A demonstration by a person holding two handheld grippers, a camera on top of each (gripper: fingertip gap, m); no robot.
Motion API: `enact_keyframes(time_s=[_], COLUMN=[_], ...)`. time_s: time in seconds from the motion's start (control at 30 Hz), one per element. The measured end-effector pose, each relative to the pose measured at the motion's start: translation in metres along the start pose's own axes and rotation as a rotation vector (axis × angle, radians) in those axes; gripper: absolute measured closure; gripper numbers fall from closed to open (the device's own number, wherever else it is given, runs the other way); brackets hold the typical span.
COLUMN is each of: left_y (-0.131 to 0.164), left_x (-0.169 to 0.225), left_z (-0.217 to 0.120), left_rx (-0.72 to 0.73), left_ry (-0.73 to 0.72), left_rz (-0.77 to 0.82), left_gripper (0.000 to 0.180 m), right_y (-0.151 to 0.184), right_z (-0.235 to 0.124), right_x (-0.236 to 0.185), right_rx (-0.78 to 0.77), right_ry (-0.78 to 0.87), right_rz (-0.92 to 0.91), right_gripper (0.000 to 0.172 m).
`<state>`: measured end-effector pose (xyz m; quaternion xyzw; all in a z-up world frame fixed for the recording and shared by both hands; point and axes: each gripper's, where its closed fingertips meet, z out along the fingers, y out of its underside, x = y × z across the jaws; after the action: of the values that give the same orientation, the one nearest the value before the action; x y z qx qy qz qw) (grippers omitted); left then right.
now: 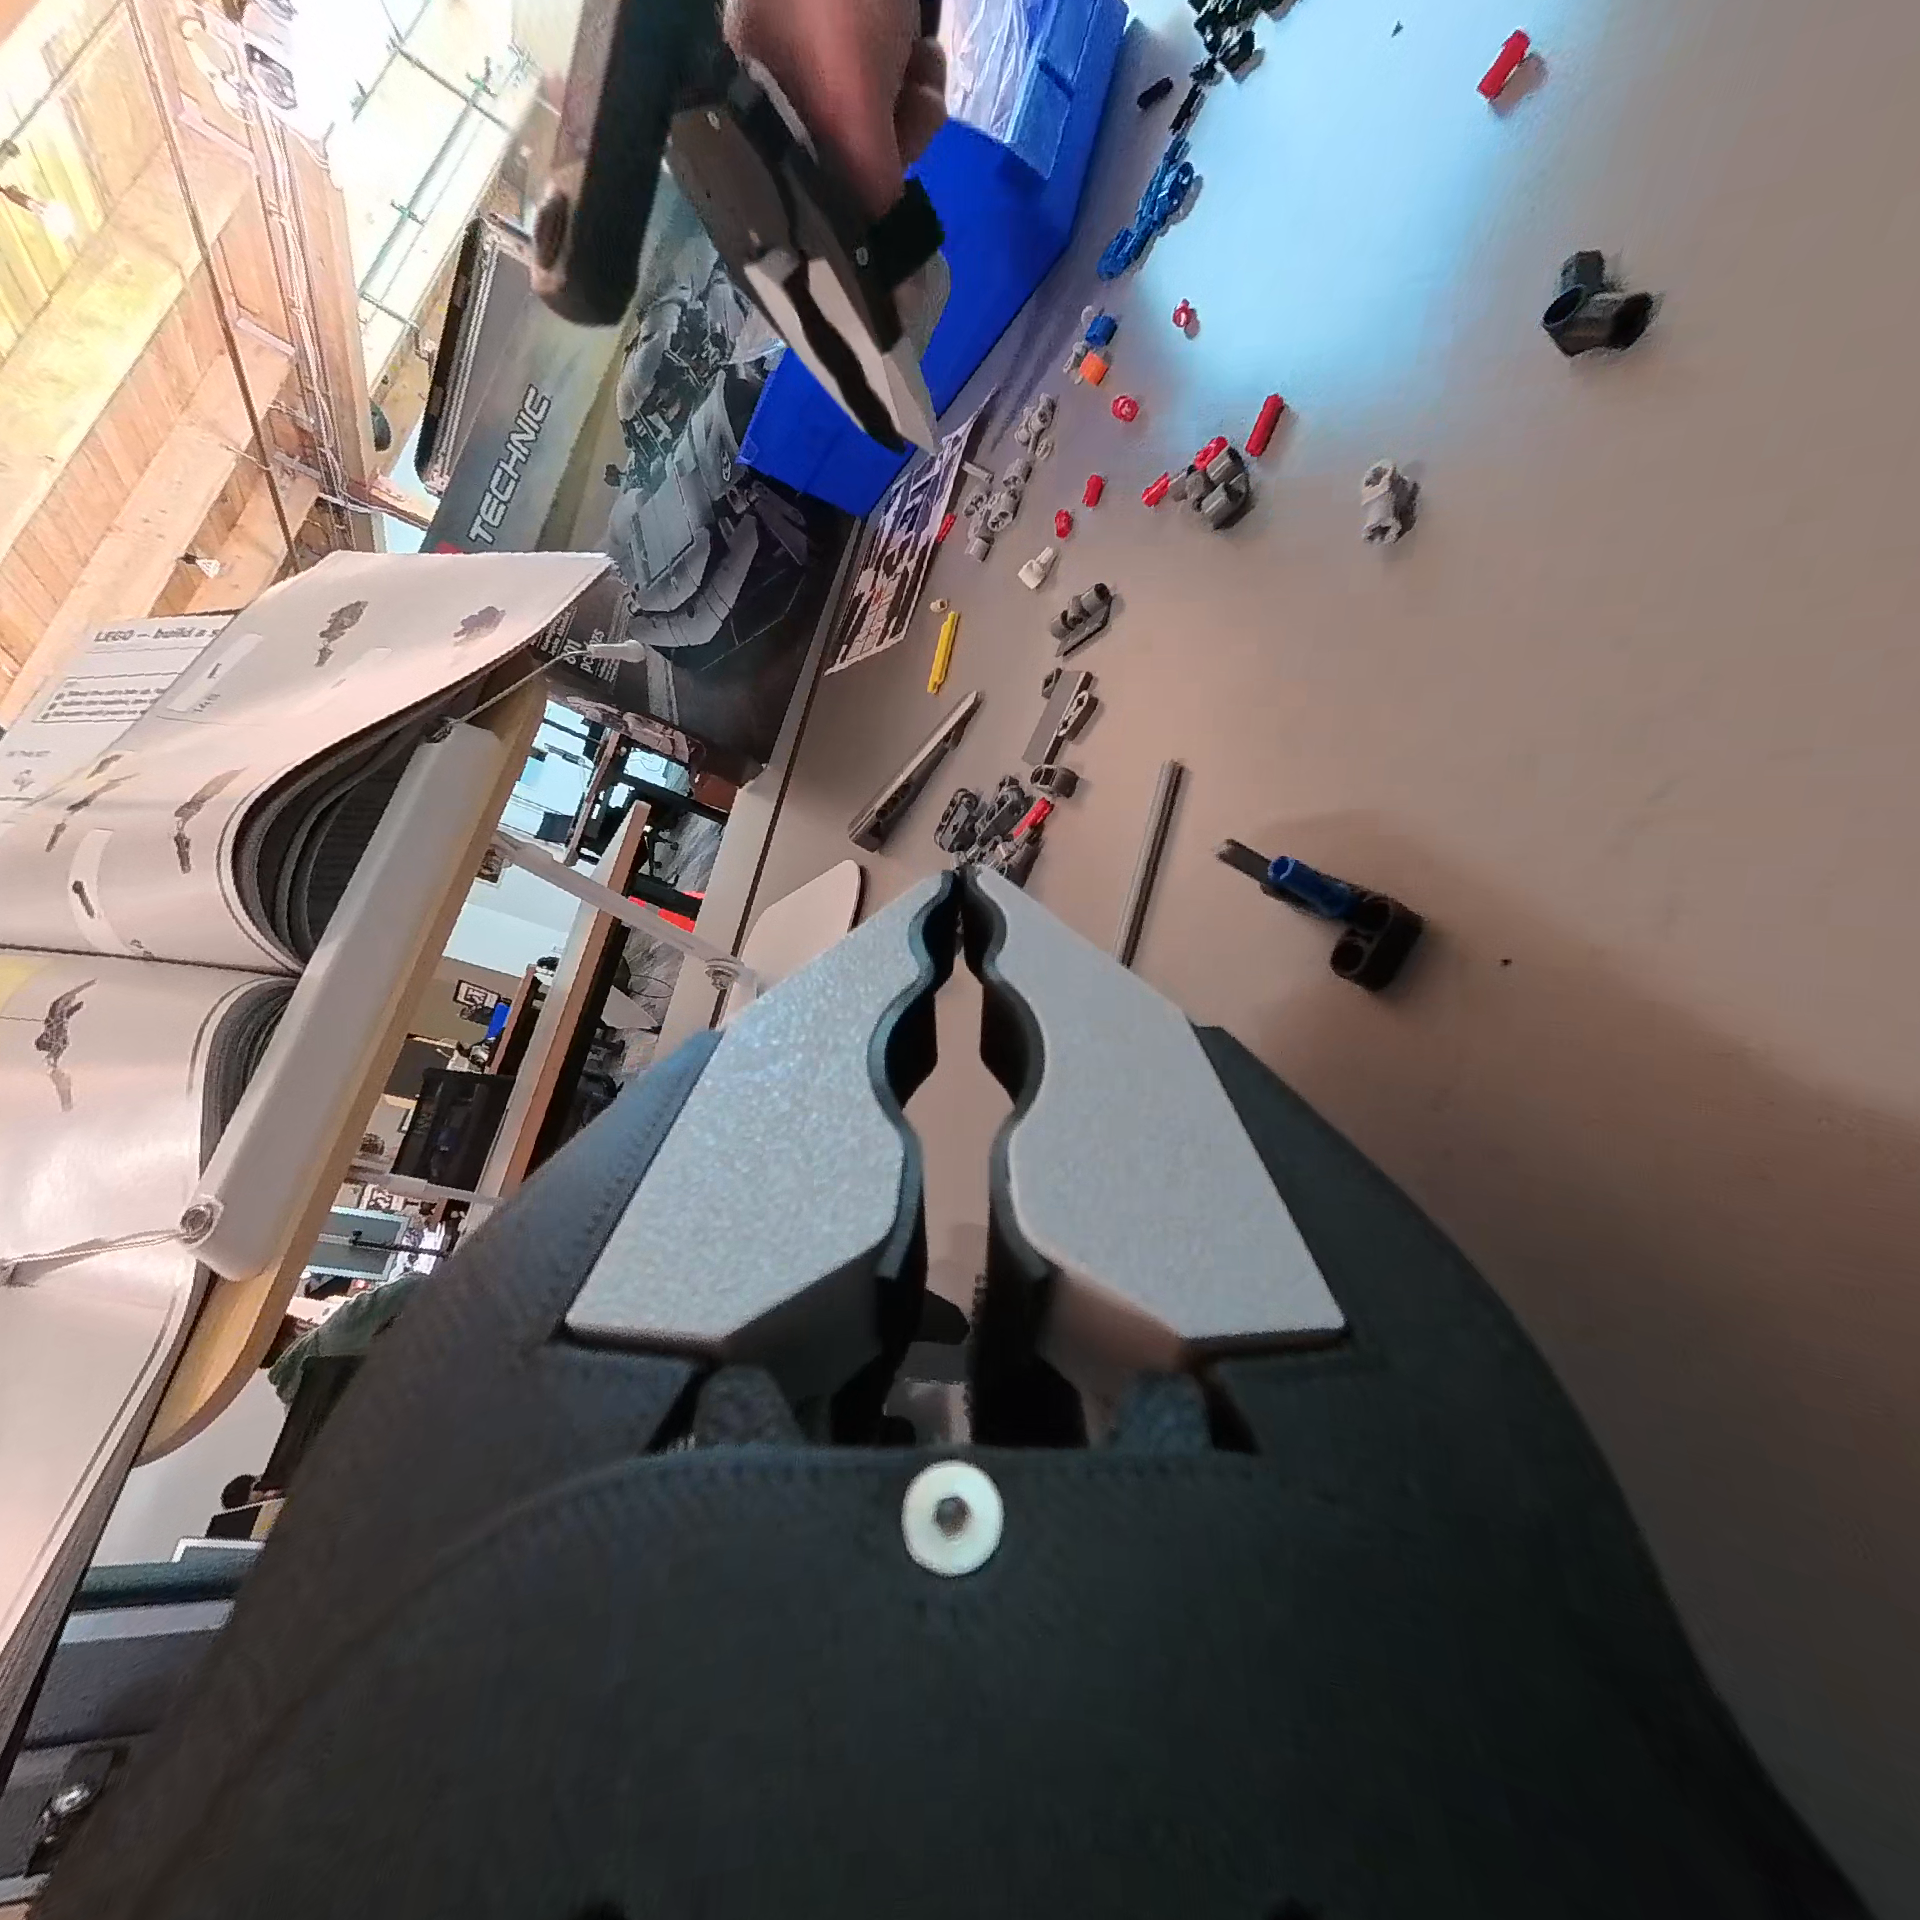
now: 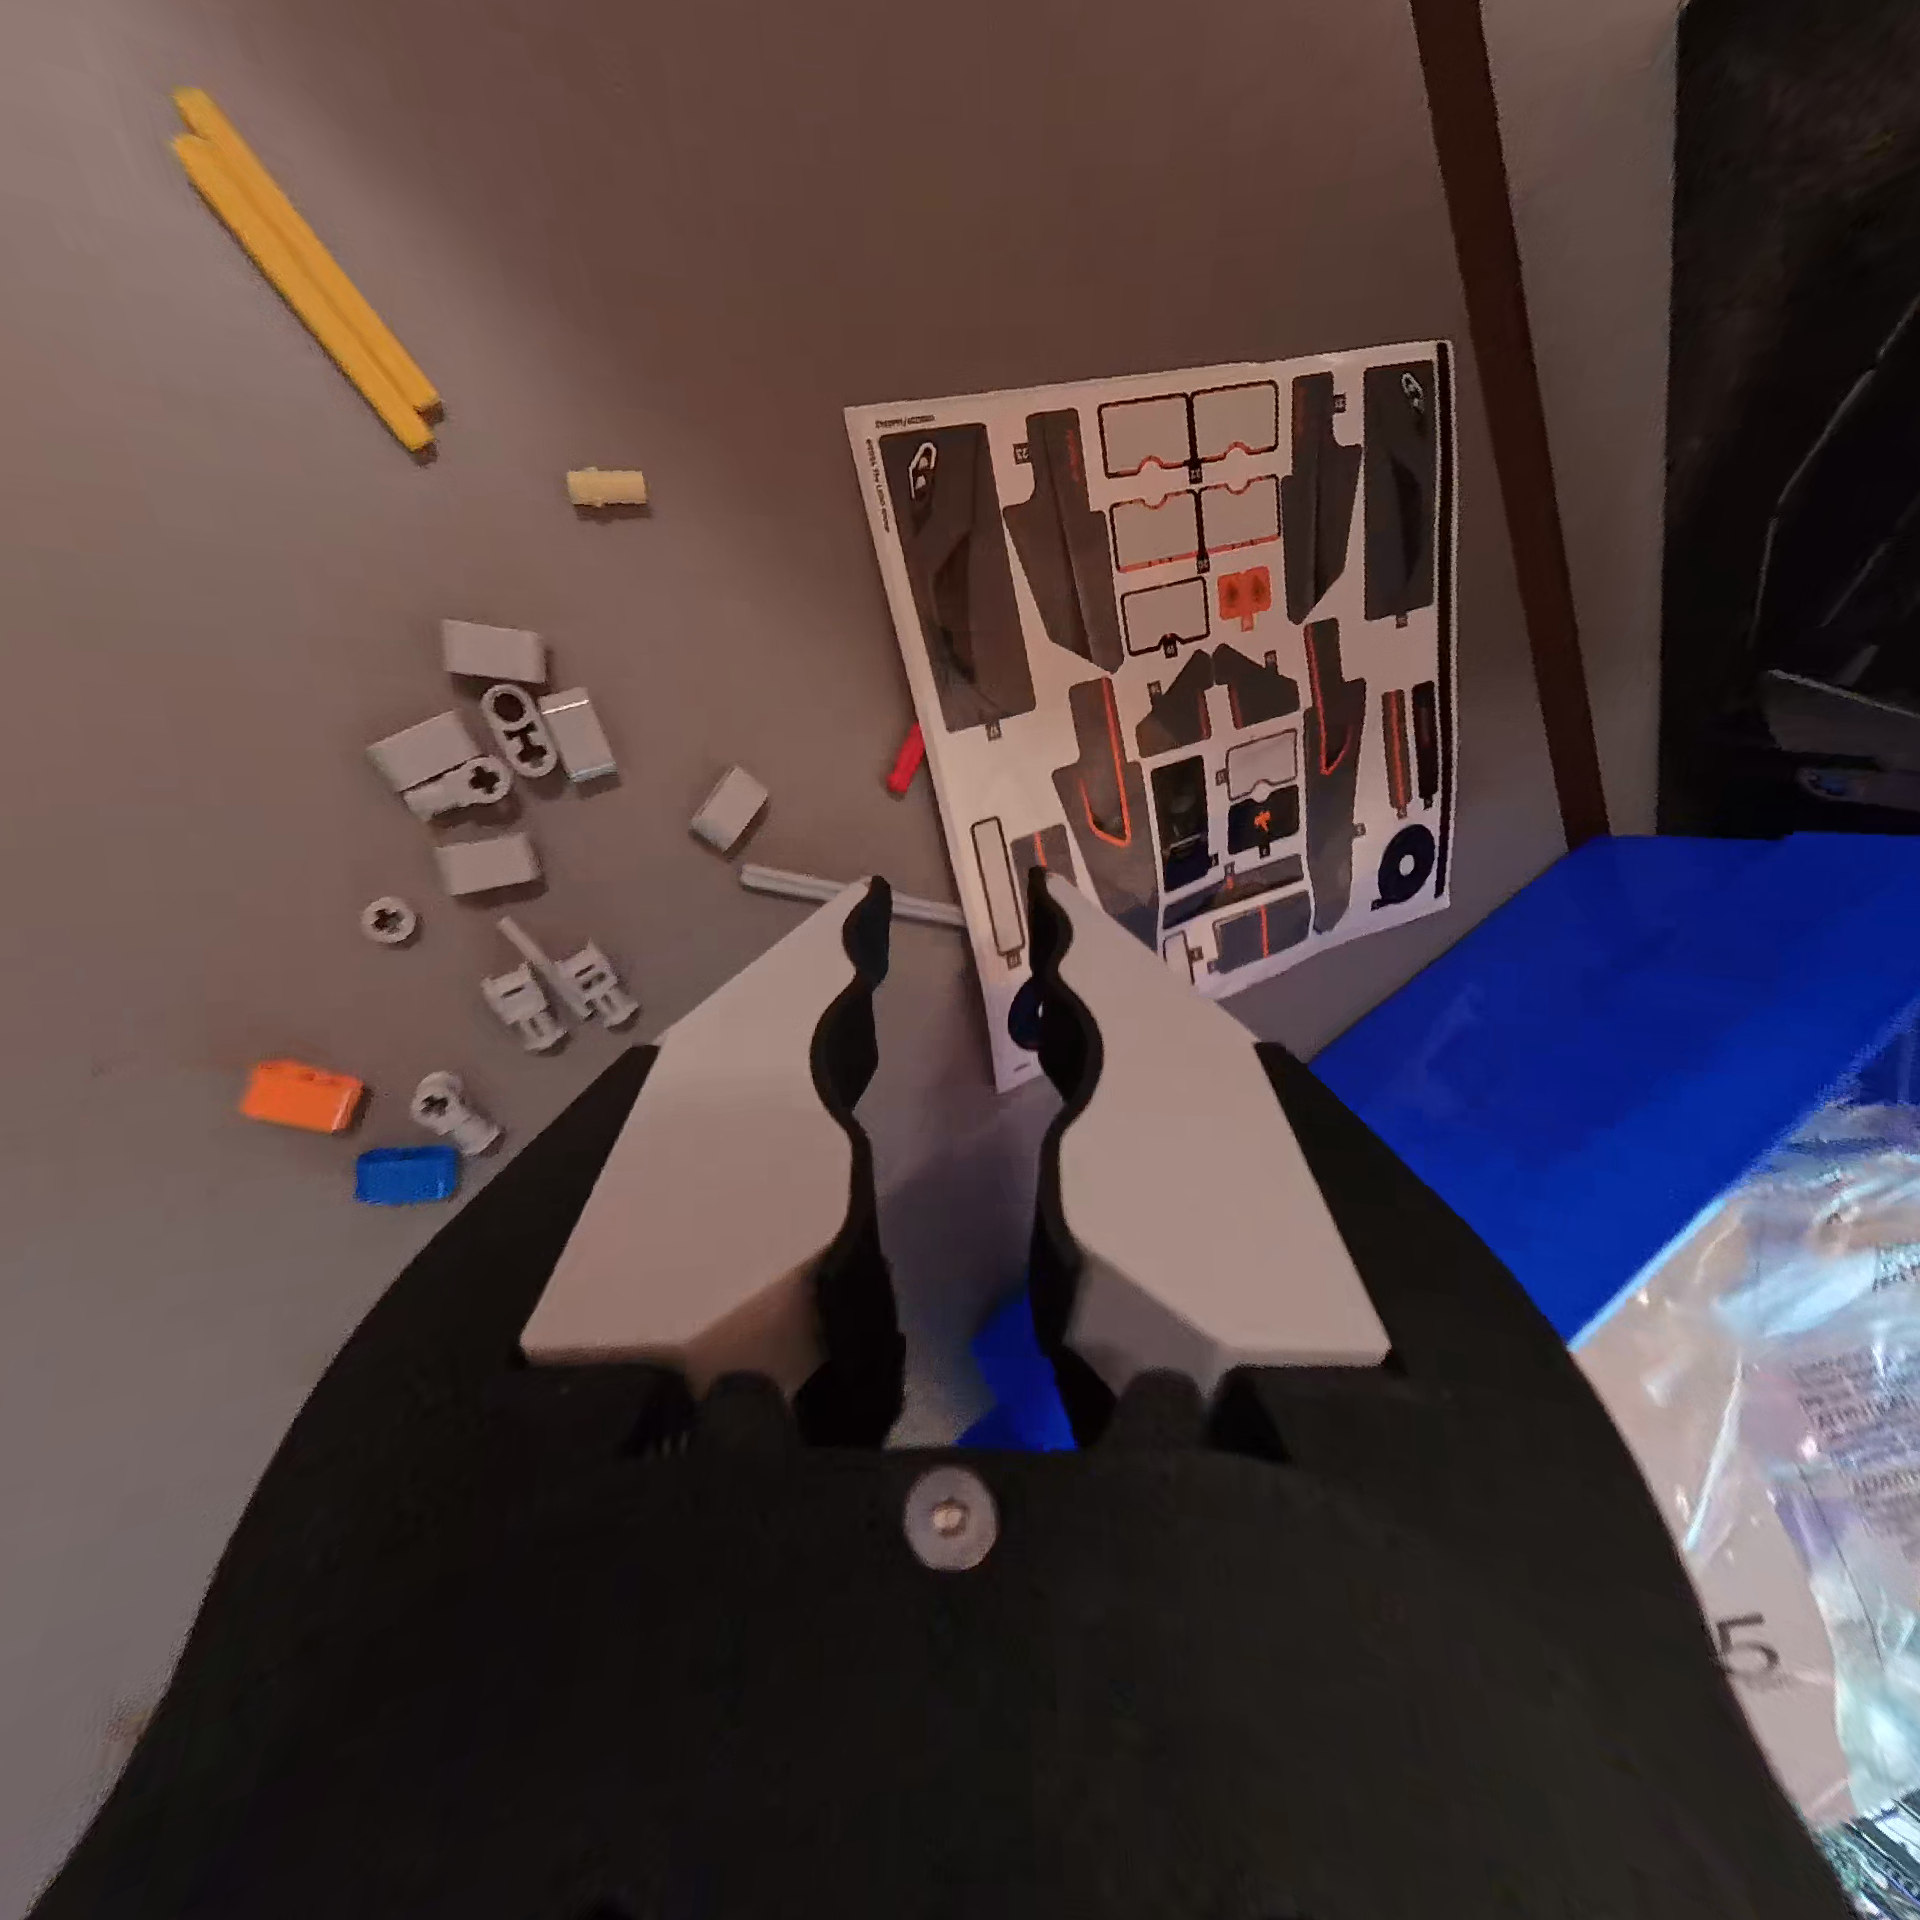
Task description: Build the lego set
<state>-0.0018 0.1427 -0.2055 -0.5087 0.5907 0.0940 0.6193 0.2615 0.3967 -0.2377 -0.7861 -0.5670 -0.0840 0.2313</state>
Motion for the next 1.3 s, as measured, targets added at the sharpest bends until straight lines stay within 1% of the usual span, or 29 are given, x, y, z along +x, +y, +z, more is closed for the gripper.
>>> enact_keyframes(time_s=[0.2,0.3,0.4,0.47,0.8,0.87,0.93,1.1,1.3], left_y=[0.001,0.001,0.001,0.001,0.002,0.002,0.002,0.002,0.001], left_x=[0.001,0.001,0.001,0.002,0.003,0.003,0.003,0.003,0.003], left_z=[0.001,0.001,0.001,0.001,0.002,0.002,0.002,0.002,0.002], left_rx=[-0.001,0.001,0.001,0.001,-0.003,-0.004,-0.006,-0.004,-0.001], left_ry=[0.008,0.008,0.012,0.014,0.017,0.016,0.015,0.016,0.016], left_rz=[-0.004,-0.009,-0.012,-0.013,-0.013,-0.011,-0.011,-0.012,-0.012], left_gripper=[0.18,0.18,0.18,0.18,0.18,0.18,0.18,0.18,0.18], right_y=[0.001,0.0,0.003,0.004,0.001,0.002,0.0,-0.006,-0.014], right_z=[0.025,0.03,0.034,0.036,0.037,0.037,0.033,0.007,-0.028], right_x=[0.001,0.002,0.006,0.007,0.016,0.014,0.011,0.007,-0.032], right_rx=[-0.04,-0.047,-0.062,-0.063,-0.051,-0.06,-0.049,0.014,0.098], right_ry=[-0.031,-0.028,-0.016,-0.018,-0.005,-0.02,-0.044,-0.045,-0.159], right_rz=[-0.011,-0.012,-0.011,-0.002,0.012,0.023,0.04,0.054,0.001], right_gripper=[0.148,0.156,0.168,0.172,0.172,0.167,0.157,0.155,0.157])
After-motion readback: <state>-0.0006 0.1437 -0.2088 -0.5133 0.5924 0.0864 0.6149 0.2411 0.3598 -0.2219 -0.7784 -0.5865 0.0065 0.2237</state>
